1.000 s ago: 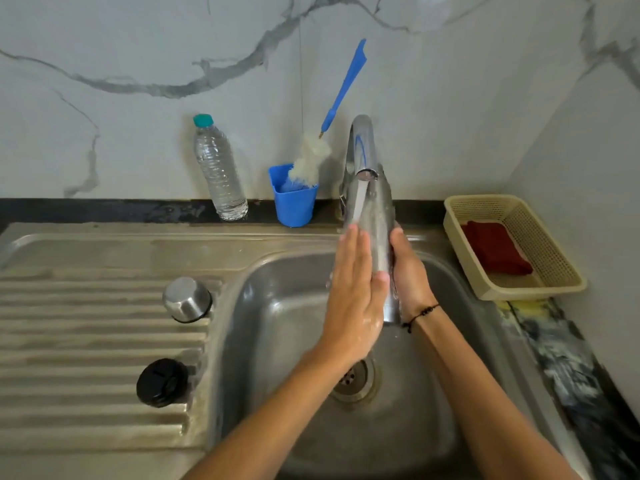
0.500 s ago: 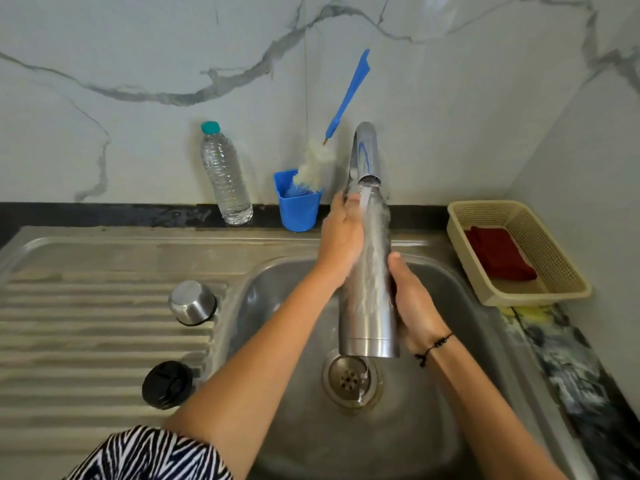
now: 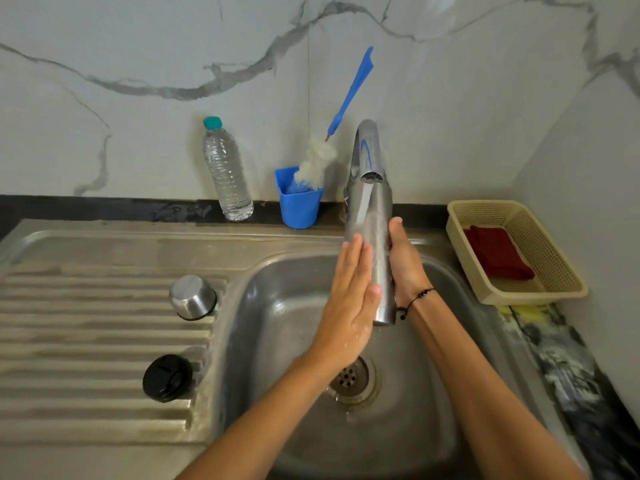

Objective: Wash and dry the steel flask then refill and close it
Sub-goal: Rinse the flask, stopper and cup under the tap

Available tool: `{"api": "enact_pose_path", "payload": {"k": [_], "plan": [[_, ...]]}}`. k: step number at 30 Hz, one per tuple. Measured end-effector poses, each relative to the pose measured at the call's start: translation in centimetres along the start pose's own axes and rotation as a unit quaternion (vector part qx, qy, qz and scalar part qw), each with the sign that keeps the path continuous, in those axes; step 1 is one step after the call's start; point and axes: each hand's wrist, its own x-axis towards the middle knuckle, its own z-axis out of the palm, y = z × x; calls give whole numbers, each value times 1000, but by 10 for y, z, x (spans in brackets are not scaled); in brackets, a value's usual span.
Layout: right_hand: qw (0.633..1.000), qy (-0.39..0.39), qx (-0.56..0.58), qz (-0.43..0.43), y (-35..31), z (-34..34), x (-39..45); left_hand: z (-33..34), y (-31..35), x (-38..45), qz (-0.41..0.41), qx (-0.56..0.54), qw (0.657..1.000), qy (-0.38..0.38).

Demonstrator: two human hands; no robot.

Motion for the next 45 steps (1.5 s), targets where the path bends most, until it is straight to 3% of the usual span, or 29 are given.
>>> {"api": "enact_pose_path", "payload": {"k": [5,8,11,14,16,19,22,25,28,34,37,40,42,45], "plan": [[998,-19,51,16,19,3,-13,-27,-6,87,-64,-110,990,63],[994,-43,97,38,21,2,-16,-36,0,119,-142,-101,982,76],[996,-23,88,7,11,-4,-9,-22,14,92,-77,-62,993,66],[998,-17,54,-38,2,-9,-1,-3,20,36,-10,55,998,39],[998,-16,30,-45,0,-6,-1,0,20,23,-9,72,997,36],[998,-37,6,-57,5,-3,-3,-6,13,42,-71,-19,996,54],[997,-46,1,-66,7,-6,-10,-17,17,72,-170,-169,963,119],[998,-50,8,-48,7,-15,-15,-23,31,80,-201,-204,954,91],[996,-78,-8,-34,2,-17,-18,-36,38,91,-271,-312,905,101],[983,-38,-134,-116,19,-2,-23,-35,43,98,-222,-239,928,178],[986,-9,-70,-148,16,0,-16,-21,33,78,-96,-101,981,134],[988,7,-40,-146,4,-4,-5,3,22,23,2,-5,998,65],[990,-4,-27,-139,1,-5,0,8,18,-1,1,39,998,48],[988,-28,-30,-150,6,0,-12,-6,25,18,-57,-25,997,56]]}}
